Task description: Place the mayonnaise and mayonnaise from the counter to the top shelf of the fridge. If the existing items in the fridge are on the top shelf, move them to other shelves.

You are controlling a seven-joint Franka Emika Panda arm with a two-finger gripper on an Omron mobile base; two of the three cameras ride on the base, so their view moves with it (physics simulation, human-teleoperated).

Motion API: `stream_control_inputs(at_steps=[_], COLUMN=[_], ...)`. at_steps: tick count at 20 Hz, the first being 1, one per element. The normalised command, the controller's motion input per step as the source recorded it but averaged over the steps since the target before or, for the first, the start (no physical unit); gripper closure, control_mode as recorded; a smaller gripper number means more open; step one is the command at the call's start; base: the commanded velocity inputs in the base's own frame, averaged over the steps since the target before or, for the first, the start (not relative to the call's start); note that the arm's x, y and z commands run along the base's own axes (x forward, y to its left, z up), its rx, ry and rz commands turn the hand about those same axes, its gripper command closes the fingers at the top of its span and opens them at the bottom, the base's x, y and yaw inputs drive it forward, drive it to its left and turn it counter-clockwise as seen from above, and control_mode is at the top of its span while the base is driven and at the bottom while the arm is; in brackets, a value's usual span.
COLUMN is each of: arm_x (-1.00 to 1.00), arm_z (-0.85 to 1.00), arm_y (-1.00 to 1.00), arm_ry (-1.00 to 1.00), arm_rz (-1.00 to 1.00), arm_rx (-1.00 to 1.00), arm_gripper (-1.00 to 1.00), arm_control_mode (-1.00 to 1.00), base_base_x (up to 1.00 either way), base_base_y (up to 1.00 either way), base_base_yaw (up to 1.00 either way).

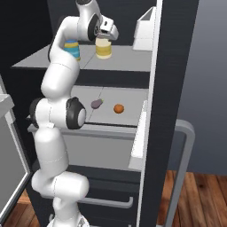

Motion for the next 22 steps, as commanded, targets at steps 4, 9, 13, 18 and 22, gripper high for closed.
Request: stream_control_inputs(at_steps=[4, 9, 13, 18, 22], arm_x=[0.0, 0.02, 0.0, 0.04, -0.11], arm_z=[-0.07, 0.0, 0.0, 0.0, -0.13], arm_y=[0.0, 0.0, 0.0, 0.0, -0.04], arm_ry=[-0.02, -0.05, -0.07, -0.09, -0.05], arm_rz=[0.0, 0.0, 0.0, 0.0, 0.04], arm_rx=[0.0, 0.0, 0.0, 0.0, 0.0], arm_gripper=[-1.0, -1.0, -1.0, -1.0, -1.0], arm_control_mode=[-1.0, -1.0, -1.0, -1.0, -1.0], base_base_x=[0.0, 0.0, 0.0, 0.0, 0.0], base_base_y=[0.0, 0.0, 0.0, 0.0, 0.0], base_base_yaw=[0.0, 0.0, 0.0, 0.0, 0.0])
